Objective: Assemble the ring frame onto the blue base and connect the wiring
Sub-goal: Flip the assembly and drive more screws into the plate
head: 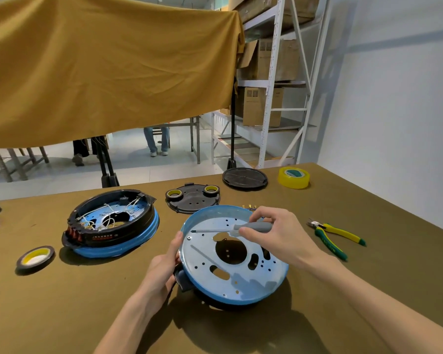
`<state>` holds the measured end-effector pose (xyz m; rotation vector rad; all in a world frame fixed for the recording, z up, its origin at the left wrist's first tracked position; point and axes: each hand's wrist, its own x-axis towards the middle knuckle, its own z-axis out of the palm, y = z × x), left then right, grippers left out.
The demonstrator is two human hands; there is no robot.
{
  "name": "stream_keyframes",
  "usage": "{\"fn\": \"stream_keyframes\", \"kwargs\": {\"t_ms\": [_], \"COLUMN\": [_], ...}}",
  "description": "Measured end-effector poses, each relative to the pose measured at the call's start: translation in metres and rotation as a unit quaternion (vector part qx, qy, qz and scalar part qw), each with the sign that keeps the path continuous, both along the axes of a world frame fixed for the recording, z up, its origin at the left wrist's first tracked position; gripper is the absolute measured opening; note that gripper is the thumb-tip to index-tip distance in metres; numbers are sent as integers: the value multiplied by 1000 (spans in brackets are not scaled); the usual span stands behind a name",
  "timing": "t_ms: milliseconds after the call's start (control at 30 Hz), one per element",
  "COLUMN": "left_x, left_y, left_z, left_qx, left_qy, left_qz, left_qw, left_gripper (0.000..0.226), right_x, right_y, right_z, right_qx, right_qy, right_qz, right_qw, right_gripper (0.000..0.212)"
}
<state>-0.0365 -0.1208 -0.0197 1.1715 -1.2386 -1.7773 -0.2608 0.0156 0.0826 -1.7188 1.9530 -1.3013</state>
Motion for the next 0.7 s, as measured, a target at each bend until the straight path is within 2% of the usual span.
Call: {"fn": "stream_keyframes", "kwargs": {"t_ms": [133,400,700], "left_x": [0,1,1], "left_y": [0,5,5], "left_z": [1,5,6], "left_qx": [1,-7,-2], "left_qy": [5,10,5], "left_qz": [-3,-17,-11], "left_qw": [1000,1000,1000], "left_gripper": [92,87,92], "right_x": [1,2,1], "right_y": [-5,-10,-12], "right_z": [0,-2,4], "right_qx": [11,16,33], "right_qy": [13,21,39], "right_qz": [11,11,5], "right_qw": [1000,1000,999], "right_gripper": [21,22,26]}}
